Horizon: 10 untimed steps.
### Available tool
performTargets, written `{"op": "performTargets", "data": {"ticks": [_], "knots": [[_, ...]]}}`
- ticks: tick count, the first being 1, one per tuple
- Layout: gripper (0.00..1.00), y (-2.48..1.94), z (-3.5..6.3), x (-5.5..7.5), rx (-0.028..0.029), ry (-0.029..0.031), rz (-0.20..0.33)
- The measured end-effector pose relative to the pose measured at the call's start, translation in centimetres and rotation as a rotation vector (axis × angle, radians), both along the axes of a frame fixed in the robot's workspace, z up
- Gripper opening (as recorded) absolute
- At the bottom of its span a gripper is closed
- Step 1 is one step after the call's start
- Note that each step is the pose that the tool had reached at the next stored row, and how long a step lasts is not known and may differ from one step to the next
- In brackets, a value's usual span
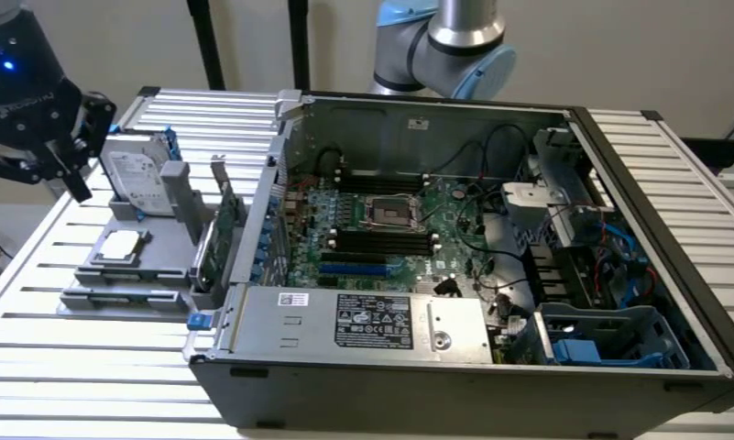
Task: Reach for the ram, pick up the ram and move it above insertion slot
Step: 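Pick up the ram and move it above insertion slot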
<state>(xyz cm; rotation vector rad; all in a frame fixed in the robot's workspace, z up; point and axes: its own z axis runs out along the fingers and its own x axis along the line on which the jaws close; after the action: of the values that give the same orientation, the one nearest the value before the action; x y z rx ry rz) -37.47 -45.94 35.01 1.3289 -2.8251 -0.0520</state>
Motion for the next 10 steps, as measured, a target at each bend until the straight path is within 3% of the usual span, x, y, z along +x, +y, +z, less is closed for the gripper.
{"op": "performTargets", "data": {"ticks": [10], "knots": [[0.11, 0.0, -0.05, 0.0, 0.0, -0.0001, 0.182]]}}
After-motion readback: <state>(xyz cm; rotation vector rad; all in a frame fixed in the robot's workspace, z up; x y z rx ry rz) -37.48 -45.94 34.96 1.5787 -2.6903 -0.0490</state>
